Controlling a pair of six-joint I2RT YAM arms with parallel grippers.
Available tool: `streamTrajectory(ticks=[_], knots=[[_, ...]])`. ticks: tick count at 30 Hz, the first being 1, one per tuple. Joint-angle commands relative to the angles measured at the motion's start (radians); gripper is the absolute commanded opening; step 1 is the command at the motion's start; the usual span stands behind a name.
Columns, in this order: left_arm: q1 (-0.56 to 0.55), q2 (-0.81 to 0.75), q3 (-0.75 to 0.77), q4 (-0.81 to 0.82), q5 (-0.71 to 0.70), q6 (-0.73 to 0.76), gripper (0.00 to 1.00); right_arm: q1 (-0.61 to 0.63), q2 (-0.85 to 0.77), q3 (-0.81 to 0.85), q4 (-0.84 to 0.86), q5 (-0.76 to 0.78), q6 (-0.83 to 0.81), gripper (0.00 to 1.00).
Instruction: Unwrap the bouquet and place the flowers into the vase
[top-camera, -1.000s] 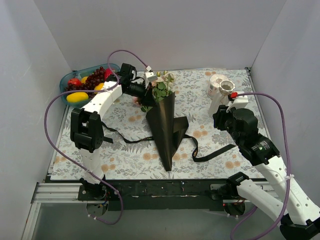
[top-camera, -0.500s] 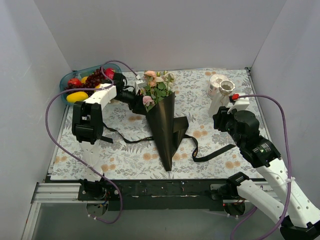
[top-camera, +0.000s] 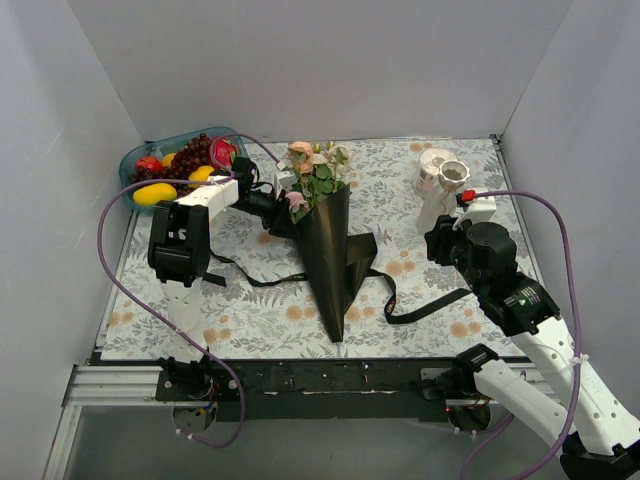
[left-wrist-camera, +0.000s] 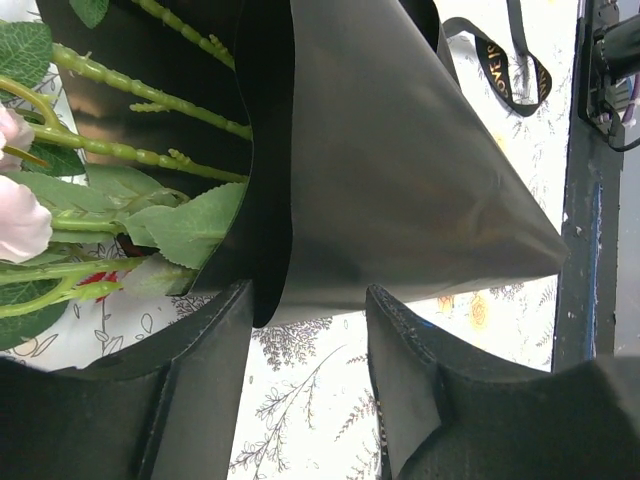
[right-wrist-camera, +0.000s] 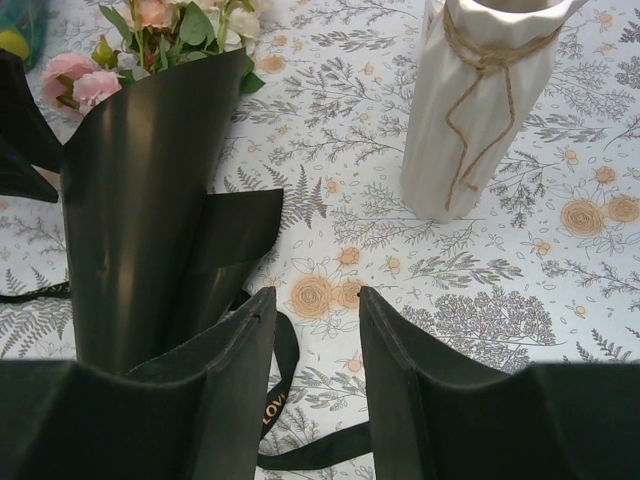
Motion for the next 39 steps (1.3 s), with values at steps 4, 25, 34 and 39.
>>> streamTrajectory(ticks=[4,25,34,39], knots=[[-0.007,-0.034,-0.009,0.028,0.043,0.017,0.32,0.000,-0.005,-0.001,0.049,-0.017,0.009,0.43],[-0.030,-0.069,0.272,-0.308,0.159,0.082,0.00,0.001,0.002,0.010,0.046,-0.012,0.013,0.36],[-0.123,-0.227,0.313,-0.165,0.196,-0.145,0.00,0.001,0.011,0.022,0.052,-0.009,0.010,0.40],[-0.140,-0.284,0.327,-0.079,0.190,-0.283,0.01,0.001,0.012,0.028,0.050,-0.015,0.010,0.41]])
